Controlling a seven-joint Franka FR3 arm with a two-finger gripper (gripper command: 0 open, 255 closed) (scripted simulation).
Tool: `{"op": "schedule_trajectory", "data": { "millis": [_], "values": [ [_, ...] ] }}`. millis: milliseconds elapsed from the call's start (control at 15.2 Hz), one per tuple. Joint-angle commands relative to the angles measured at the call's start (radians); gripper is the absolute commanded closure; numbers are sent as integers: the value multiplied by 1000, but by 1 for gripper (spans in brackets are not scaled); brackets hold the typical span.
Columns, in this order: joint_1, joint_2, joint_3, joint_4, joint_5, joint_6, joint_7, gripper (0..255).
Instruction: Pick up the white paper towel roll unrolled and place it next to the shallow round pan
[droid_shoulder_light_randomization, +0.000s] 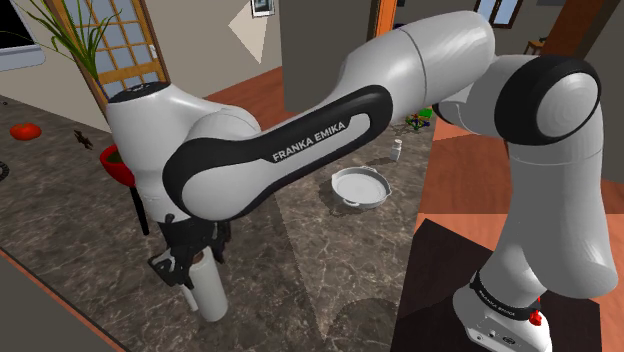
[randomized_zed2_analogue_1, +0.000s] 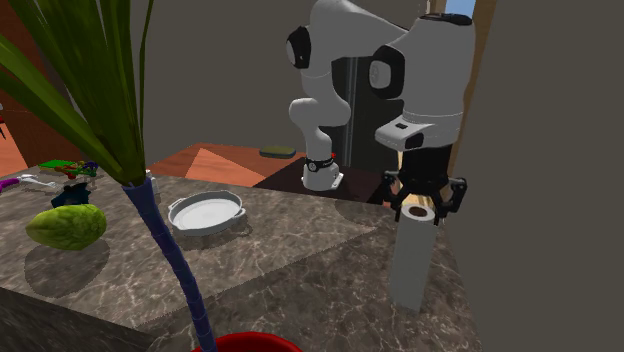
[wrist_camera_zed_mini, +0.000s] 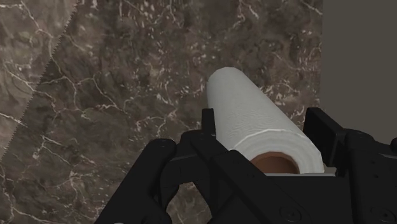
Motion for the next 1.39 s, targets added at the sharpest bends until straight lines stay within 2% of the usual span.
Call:
{"op": "schedule_trajectory", "data": {
  "millis": [0,396,462,528,792,858,1320],
  "values": [
    [0,-5,2,17,3,-22,-2,255],
    [5,-16,7,83,11,-97,-6,255],
    [6,-11,5,79,8,-88,-5,0],
    [6,-11,5,79,8,-88,-5,0],
    [56,79,-18,312,-66,-205,-46,0],
    [63,89,-21,337,-72,-217,-50,0],
    [46,89,-24,233,-75,-116,-42,0]
  ]
}}
